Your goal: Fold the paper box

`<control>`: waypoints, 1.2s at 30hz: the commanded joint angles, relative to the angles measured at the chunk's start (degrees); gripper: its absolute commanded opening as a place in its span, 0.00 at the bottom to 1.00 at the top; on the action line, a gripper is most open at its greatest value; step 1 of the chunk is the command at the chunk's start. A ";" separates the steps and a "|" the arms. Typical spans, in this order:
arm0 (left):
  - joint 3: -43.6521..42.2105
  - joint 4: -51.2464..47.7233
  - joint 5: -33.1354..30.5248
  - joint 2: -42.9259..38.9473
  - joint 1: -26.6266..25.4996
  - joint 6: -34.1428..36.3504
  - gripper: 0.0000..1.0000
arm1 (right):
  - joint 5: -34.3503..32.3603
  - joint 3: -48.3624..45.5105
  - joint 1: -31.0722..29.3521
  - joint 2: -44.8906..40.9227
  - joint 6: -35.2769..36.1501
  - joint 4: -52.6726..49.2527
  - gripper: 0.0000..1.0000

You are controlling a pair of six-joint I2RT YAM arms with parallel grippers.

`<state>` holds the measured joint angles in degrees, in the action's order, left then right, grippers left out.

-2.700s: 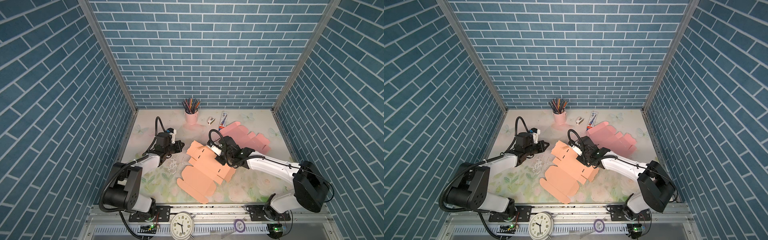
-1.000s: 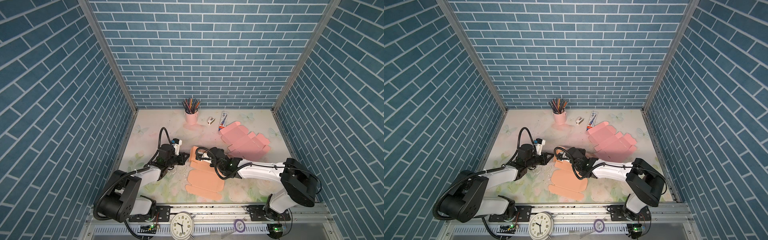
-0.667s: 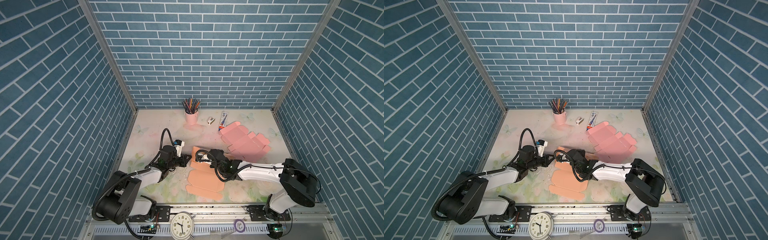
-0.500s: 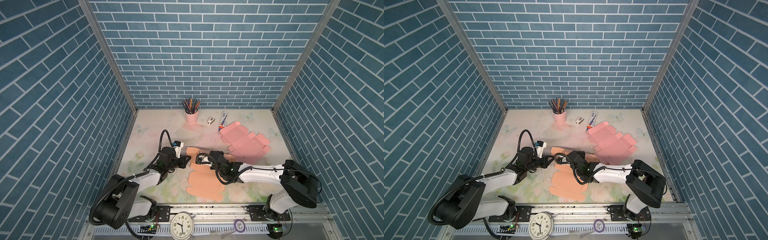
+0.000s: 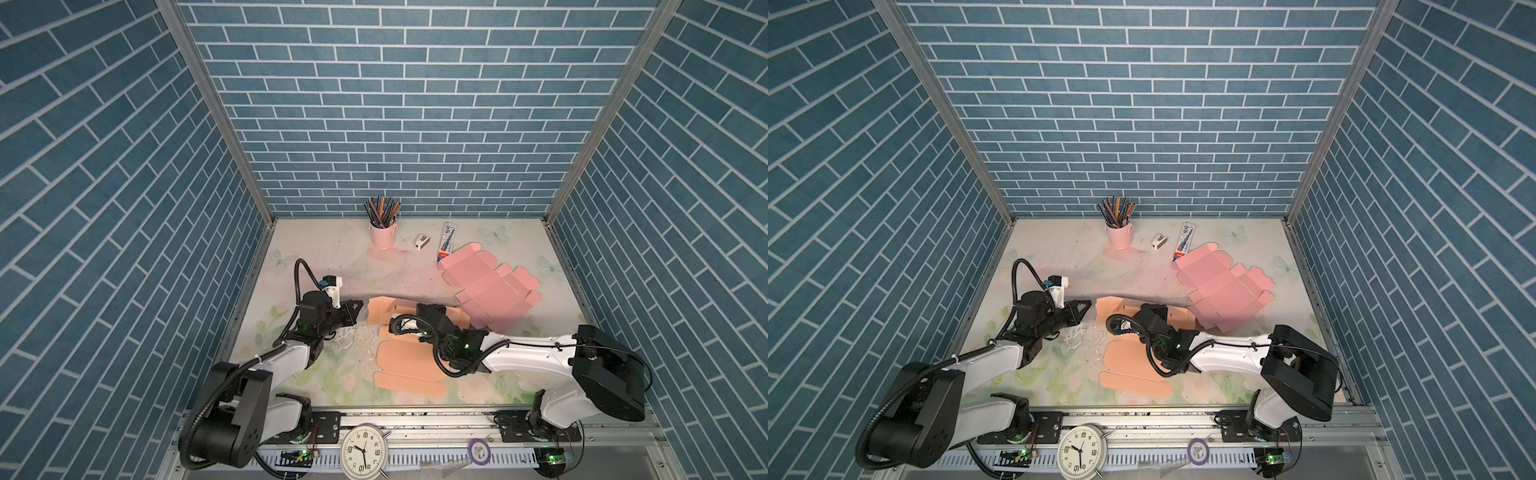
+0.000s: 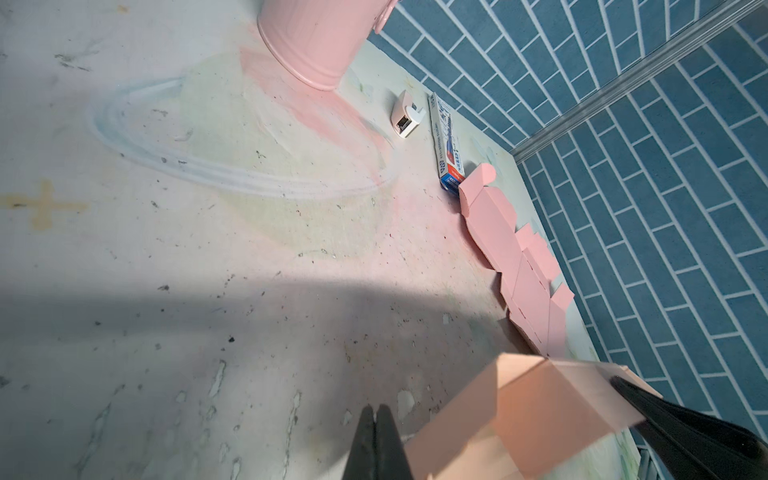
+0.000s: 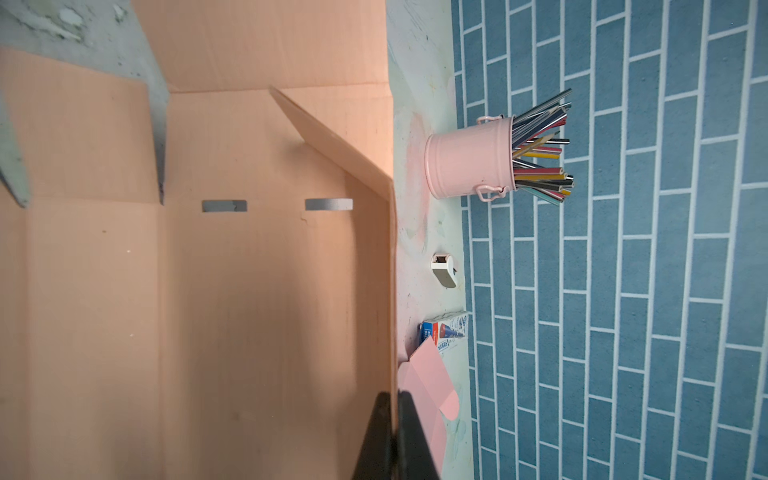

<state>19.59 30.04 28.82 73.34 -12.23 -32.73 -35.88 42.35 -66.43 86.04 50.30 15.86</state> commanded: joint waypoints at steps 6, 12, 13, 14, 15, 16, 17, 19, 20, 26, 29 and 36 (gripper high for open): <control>6.82 1.38 2.30 10.40 -1.43 2.76 0.00 | -1.50 -1.30 -1.32 -1.58 3.23 2.85 0.00; 7.33 1.92 3.66 11.62 -4.63 4.45 0.01 | -2.24 -1.71 -1.33 -0.65 4.21 3.54 0.00; 7.05 2.03 3.93 11.36 -5.01 4.57 0.01 | -2.42 -1.79 -1.33 -0.34 4.42 3.78 0.00; 6.73 2.03 4.29 10.93 -5.34 4.82 0.01 | -2.59 -1.85 -1.33 -0.05 4.60 3.99 0.00; 6.43 1.76 4.35 10.51 -5.71 5.02 0.01 | -2.69 -1.83 -1.32 0.17 4.82 4.16 0.00; 6.18 1.55 4.32 10.28 -6.31 5.33 0.01 | -2.79 -1.90 -1.33 0.29 4.92 4.35 0.00; 5.79 1.29 4.36 9.88 -6.97 5.55 0.01 | -2.79 -1.92 -1.33 0.44 5.12 4.44 0.00; 4.75 1.39 4.36 9.14 -7.93 5.50 0.01 | -2.88 -1.96 -1.33 0.53 5.45 4.53 0.00; 3.99 1.82 4.24 8.64 -8.24 5.17 0.01 | -3.03 -2.09 -1.33 0.70 5.64 4.53 0.00; 0.88 2.55 4.11 5.51 -9.15 4.14 0.01 | -3.97 -2.70 -1.94 2.50 6.24 5.23 0.00; 0.25 2.16 3.64 4.44 -9.57 4.35 0.01 | -4.22 -2.96 -2.12 3.17 6.59 6.02 0.00; -1.09 2.21 2.96 1.94 -11.87 4.28 0.01 | -4.02 -2.71 -2.20 3.92 7.18 5.76 0.00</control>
<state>19.46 30.81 32.18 76.31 -22.85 -28.67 -39.11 39.86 -68.16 89.25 54.52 20.99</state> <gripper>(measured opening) 0.046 0.056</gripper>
